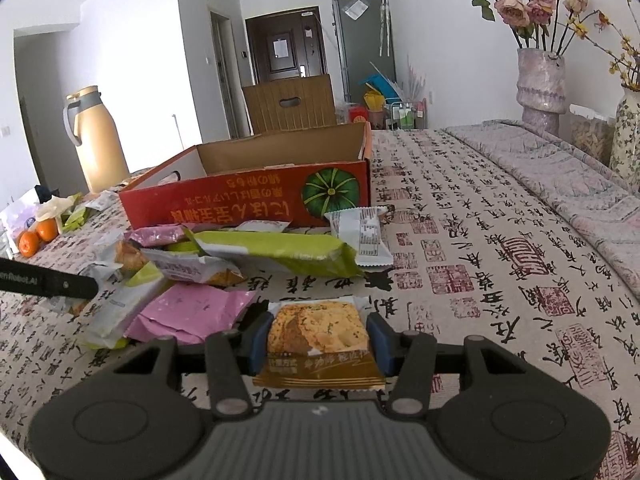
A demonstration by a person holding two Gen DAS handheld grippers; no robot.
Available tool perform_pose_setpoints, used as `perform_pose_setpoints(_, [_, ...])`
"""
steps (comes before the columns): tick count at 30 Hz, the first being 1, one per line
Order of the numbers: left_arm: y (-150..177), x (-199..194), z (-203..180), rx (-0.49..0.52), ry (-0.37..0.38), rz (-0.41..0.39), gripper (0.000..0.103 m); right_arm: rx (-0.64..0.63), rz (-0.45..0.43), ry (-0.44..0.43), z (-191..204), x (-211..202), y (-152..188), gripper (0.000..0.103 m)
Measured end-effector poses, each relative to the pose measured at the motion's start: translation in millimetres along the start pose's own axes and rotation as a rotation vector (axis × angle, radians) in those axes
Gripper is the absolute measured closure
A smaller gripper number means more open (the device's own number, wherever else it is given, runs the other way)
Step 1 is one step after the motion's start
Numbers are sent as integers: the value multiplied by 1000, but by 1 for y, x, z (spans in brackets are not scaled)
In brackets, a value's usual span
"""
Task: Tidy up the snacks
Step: 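Lift both held packets and carry them over the open cardboard box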
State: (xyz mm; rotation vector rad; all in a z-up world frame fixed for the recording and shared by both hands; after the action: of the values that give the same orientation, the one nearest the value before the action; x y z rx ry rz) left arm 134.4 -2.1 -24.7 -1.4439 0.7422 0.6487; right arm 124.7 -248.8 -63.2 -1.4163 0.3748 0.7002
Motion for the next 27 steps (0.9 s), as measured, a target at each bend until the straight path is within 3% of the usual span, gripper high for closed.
perform_pose_setpoints(14, [-14, -12, -24, 24, 47, -48, 62, -12, -50, -4, 3, -12, -12, 53])
perform_pose_setpoints(27, [-51, -13, -53, 43, 93, -101, 62, -17, -123, -1, 0, -12, -46, 53])
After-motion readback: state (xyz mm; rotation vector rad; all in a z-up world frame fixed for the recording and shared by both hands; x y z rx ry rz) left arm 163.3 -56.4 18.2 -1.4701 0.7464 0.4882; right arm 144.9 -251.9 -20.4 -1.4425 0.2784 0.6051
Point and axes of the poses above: each gripper's, at about its wrist camera, not at the fingertips, and x roughly the way its jaws point, z to its left, y to its underside, the point moved 6 cm from there along x, roughly the way its jaws point, and after that the axes turned 6 degrees about z, right-handed, at the moved point
